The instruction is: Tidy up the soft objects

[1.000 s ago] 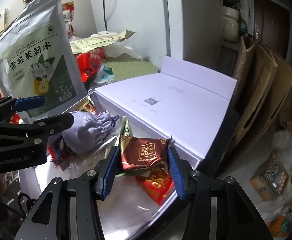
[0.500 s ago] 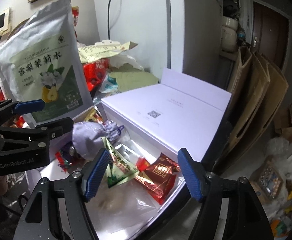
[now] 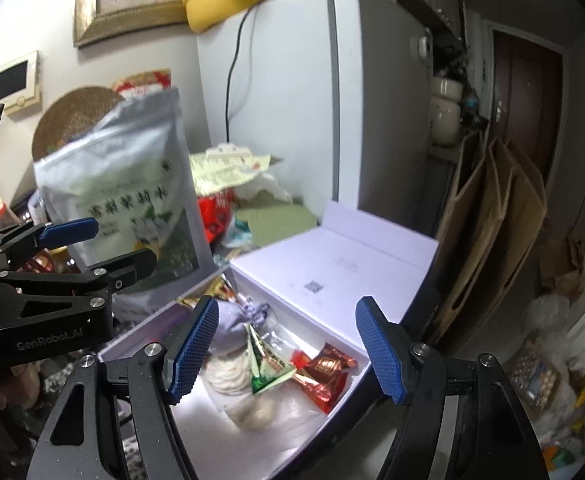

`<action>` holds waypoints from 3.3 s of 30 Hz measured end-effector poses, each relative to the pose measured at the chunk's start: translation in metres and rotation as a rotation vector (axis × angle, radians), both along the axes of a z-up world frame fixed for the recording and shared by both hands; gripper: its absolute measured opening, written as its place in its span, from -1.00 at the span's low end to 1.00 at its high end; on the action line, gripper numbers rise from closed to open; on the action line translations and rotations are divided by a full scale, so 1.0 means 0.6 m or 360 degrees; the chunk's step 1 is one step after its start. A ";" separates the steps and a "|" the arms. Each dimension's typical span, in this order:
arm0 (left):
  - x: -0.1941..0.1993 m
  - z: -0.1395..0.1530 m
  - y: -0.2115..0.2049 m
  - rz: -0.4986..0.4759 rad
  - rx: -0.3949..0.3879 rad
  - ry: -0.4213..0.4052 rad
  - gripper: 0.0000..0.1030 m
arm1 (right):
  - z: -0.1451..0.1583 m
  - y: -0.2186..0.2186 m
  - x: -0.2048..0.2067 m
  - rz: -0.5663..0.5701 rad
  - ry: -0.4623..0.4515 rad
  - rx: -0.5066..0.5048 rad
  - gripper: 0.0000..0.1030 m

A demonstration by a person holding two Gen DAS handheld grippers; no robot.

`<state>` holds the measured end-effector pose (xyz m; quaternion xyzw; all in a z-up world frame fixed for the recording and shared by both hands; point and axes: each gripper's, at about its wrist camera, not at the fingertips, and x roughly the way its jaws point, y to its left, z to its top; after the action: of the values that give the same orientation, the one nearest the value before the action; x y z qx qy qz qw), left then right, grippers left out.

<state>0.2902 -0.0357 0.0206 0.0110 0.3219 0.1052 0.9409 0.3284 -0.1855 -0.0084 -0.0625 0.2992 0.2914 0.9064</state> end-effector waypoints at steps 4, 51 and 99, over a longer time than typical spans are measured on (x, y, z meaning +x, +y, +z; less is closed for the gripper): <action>-0.025 0.031 -0.008 -0.0025 0.0016 -0.0078 0.55 | 0.032 -0.012 -0.032 -0.0023 -0.0069 0.0011 0.39; -0.357 0.021 -0.034 -0.0125 -0.0052 -0.0248 0.99 | 0.071 -0.082 -0.365 -0.0309 -0.0167 0.0107 0.89; -0.381 -0.015 -0.030 -0.0247 -0.0135 -0.0194 0.99 | 0.024 -0.074 -0.409 -0.0381 -0.0067 0.0038 0.89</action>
<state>0.0615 -0.0536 0.0116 -0.0103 0.2665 0.0186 0.9636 0.0831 -0.2300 0.0060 -0.0216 0.2820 0.1832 0.9415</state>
